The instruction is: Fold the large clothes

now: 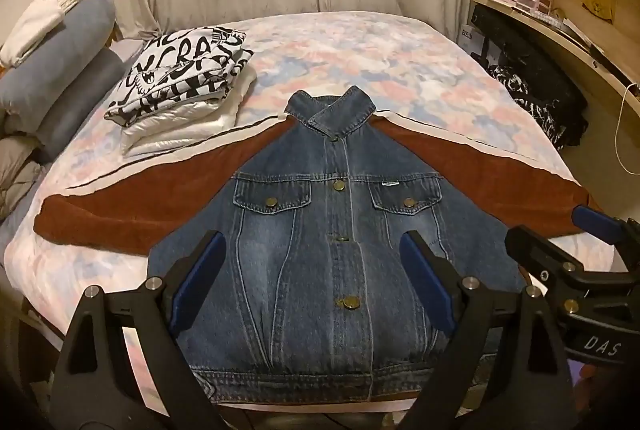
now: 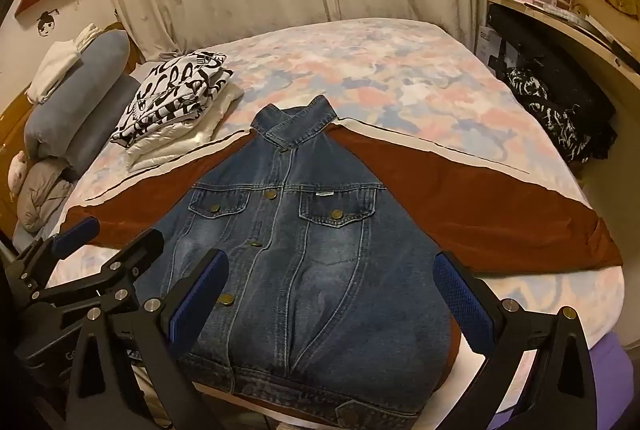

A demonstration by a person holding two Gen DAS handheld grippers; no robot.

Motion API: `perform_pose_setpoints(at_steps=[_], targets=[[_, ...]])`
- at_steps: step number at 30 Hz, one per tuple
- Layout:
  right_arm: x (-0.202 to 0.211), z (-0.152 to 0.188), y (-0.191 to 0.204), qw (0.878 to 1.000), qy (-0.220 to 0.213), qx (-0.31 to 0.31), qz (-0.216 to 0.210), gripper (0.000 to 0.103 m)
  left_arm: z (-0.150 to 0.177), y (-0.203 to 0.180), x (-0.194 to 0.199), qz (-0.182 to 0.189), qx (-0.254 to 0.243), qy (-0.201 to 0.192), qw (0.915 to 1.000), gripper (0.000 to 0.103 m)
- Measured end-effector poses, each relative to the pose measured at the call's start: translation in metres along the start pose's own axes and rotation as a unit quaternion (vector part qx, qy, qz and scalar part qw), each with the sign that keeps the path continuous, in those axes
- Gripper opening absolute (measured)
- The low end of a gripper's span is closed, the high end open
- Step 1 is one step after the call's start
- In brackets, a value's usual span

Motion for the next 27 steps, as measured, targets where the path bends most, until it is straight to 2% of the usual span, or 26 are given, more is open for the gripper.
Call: perform_pose_setpoints(at_steps=[6, 14, 27], targets=[[0.002, -0.006, -0.003, 1.000, 0.012, -0.007, -0.016, 0.103, 0.005, 0.001, 0.005, -0.006, 0.001, 0.000, 1.0000, 0.088], [0.003, 0.001, 0.004, 1.000, 0.012, 0.004, -0.017, 0.103, 0.011, 0.007, 0.011, -0.013, 0.005, 0.005, 0.9999, 0.088], [0.004, 0.003, 0.002, 1.000, 0.016, -0.005, -0.023, 0.103, 0.011, 0.003, 0.012, -0.003, 0.004, 0.007, 1.0000, 0.088]])
Point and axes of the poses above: each gripper's, at about its wrist camera, not at the fingertips, and x roughly against the way its jaws point, y to its left, z to its underside, the point moved 1 cm from there along -x, roughly the way its jaws point, and after that the axes turned 11 degrees about -x, right-handed, at the moved point
